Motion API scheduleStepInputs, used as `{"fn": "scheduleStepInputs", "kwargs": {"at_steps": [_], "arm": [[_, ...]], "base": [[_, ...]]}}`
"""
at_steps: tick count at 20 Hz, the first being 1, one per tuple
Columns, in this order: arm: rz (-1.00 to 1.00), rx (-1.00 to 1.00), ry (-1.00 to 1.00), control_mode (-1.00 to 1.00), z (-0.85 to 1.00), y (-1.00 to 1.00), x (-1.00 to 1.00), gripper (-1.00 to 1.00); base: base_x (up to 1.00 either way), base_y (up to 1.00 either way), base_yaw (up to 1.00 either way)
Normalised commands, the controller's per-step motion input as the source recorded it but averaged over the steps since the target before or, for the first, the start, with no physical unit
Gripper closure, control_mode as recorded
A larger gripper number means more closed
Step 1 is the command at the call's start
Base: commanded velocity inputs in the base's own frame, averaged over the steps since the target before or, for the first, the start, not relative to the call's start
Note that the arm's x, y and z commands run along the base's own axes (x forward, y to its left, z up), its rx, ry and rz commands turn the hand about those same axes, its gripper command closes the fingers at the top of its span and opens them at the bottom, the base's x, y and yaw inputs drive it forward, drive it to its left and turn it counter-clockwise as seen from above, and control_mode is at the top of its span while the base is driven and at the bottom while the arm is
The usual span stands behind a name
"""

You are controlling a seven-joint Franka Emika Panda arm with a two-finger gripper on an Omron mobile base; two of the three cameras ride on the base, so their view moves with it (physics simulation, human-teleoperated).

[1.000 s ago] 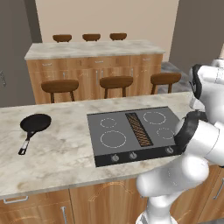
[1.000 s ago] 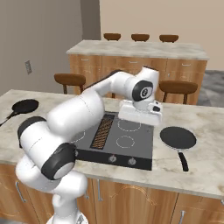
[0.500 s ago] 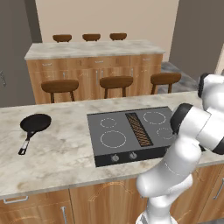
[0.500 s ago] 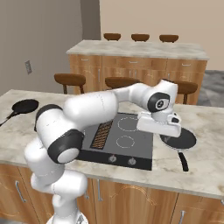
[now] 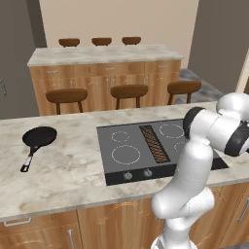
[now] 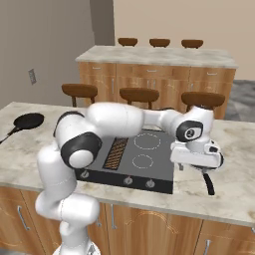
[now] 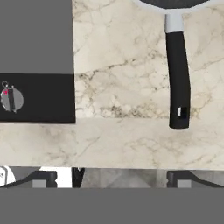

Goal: Place both pans onto different burners. Then place the lemon and the shrimp on different pans.

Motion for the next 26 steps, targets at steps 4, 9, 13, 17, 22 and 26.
{"fn": "scheduleStepInputs", "kwargs": {"at_steps": [4,9,13,17,22,26], "arm": [[0.0,0.0,0.0,-1.0,-0.21,-0.43,0.17,-1.0],[0.0,0.0,0.0,-1.0,-0.04,-0.18,0.26,-1.0],[0.0,0.0,0.0,-1.0,-0.04,-0.25,0.24,-1.0],[0.0,0.0,0.0,-1.0,-0.15,-0.27,0.13,-1.0],[0.0,0.0,0.0,-1.0,-0.27,-0.17,0.14,-1.0],[0.0,0.0,0.0,-1.0,-0.26,-0.19,0.13,-1.0]], "base": [[0.0,0.0,0.0],[0.0,0.0,0.0],[0.0,0.0,0.0],[0.0,0.0,0.0],[0.0,0.0,0.0],[0.0,0.0,0.0]]}}
